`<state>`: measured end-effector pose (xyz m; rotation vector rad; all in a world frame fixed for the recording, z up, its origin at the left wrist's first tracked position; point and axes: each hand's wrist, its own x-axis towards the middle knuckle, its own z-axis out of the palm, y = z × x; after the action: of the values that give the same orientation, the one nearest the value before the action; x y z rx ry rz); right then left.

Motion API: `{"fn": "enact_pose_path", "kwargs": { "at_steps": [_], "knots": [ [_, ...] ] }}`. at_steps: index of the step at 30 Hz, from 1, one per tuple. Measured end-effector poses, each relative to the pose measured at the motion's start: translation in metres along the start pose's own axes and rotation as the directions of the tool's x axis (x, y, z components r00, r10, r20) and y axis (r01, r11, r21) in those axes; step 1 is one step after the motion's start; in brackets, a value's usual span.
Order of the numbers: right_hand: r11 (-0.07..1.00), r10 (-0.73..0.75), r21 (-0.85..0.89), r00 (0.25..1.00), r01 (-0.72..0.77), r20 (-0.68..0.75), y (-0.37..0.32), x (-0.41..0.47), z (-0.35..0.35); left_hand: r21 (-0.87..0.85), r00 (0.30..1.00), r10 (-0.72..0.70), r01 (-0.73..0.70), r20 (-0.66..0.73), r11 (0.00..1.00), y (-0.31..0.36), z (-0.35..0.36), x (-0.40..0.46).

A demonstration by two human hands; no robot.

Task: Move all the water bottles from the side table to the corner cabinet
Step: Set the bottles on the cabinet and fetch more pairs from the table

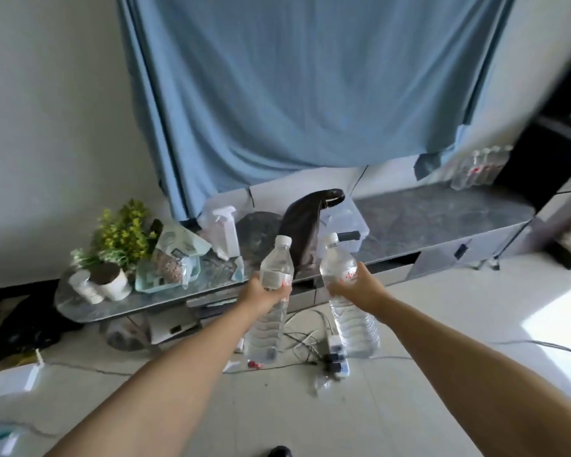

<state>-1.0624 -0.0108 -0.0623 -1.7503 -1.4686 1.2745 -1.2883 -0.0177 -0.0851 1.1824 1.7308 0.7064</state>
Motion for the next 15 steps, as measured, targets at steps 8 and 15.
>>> {"fn": "enact_pose_path", "kwargs": {
  "at_steps": [8,15],
  "knots": [
    [0.965,0.138,0.256,0.948,-0.062,-0.288,0.044,0.015,-0.113,0.09,0.944,0.142,-0.176,0.299,0.98,0.102,0.122,0.077],
    [0.922,0.307,0.355,0.853,-0.157,-0.422,0.124,0.014,-0.234,0.033,0.804,0.233,-0.299,0.547,0.954,0.175,0.283,0.083]
  ]
}}
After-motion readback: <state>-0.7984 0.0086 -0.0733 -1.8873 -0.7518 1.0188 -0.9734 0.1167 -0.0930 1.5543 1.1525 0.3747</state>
